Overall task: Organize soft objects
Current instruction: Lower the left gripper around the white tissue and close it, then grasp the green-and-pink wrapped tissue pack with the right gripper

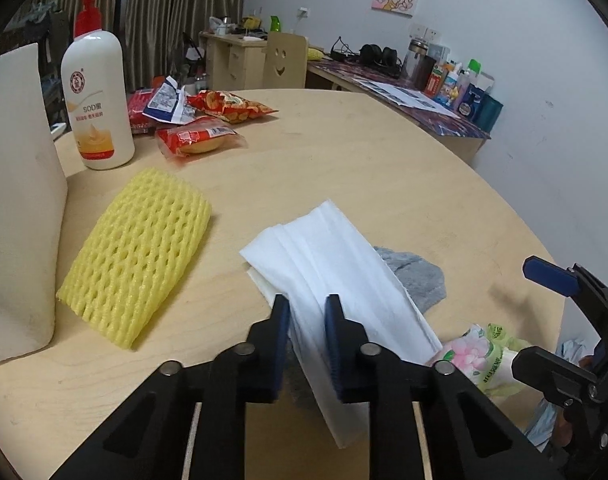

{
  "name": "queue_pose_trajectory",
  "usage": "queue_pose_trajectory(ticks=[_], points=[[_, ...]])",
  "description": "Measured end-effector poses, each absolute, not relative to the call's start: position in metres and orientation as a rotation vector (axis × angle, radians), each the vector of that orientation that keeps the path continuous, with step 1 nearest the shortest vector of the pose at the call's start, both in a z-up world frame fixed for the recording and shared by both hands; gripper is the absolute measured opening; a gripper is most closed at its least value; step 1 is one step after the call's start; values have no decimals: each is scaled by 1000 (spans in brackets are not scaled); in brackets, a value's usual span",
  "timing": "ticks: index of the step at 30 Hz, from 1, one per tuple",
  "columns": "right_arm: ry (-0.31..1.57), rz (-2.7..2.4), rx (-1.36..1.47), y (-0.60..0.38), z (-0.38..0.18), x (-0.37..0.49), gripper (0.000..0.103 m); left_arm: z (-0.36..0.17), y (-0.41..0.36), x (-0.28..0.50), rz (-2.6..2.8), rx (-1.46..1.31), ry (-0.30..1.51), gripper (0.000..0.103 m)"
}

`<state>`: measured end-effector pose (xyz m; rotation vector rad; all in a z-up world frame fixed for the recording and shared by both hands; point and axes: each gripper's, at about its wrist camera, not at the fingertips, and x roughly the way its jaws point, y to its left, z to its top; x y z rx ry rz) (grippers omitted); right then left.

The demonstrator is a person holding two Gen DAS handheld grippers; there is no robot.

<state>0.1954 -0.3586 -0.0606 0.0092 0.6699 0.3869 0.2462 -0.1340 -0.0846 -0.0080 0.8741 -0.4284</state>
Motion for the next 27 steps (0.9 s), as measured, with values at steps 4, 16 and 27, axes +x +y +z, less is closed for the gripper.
queue_pose_trajectory(ticks=[4,16,27], points=[[677,391,11,-359,-62,197,103,-83,-134,244,-428,-3,855,8],[681,398,-1,-354,-60,195,103,-61,-130,231,-475,-13,762,5],[688,413,-8,-349,-61,191,103,-37,-122,215,-442,27,677,5]])
